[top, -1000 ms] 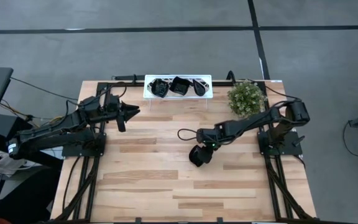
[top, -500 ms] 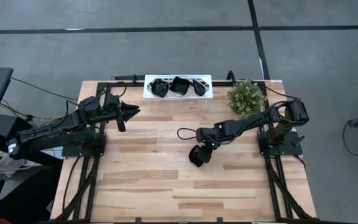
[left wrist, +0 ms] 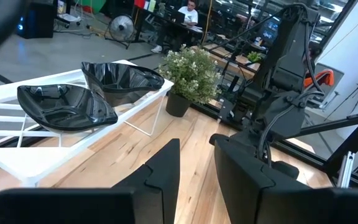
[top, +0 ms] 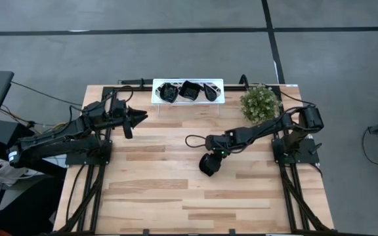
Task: Pick & Place Mini shaped plates
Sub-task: Stack the leaf-shaped plate on top of the other leaf-shaped plates on the shelf
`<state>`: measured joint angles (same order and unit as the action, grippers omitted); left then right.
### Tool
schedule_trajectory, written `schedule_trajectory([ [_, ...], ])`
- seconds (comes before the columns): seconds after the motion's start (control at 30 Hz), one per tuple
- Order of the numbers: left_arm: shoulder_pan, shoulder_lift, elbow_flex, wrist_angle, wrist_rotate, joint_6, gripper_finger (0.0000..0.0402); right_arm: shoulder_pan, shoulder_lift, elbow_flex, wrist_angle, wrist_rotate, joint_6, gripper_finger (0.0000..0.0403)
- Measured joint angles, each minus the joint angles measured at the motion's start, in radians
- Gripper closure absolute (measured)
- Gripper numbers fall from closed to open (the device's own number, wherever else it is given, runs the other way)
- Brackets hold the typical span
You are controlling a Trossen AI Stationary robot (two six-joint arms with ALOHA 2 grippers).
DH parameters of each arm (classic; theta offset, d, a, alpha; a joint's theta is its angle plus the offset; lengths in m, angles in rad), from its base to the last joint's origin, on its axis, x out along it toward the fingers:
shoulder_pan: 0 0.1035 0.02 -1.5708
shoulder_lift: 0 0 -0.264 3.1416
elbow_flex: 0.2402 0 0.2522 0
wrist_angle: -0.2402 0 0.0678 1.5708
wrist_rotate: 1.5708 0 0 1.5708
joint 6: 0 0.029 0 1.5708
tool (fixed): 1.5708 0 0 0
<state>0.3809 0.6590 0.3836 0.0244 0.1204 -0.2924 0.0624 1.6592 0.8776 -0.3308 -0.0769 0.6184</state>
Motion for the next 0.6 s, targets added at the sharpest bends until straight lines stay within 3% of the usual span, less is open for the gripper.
schedule_trajectory([
  [0.2, 0.000, 0.000, 0.000, 0.002, 0.000, 0.000, 0.0300, 0.000, -0.002, 0.000, 0.003, 0.002, 0.000, 0.0305],
  [0.6, 0.000, 0.000, 0.000, 0.003, 0.000, 0.000, 0.0300, 0.000, -0.003, 0.000, 0.006, -0.001, -0.016, 0.0397],
])
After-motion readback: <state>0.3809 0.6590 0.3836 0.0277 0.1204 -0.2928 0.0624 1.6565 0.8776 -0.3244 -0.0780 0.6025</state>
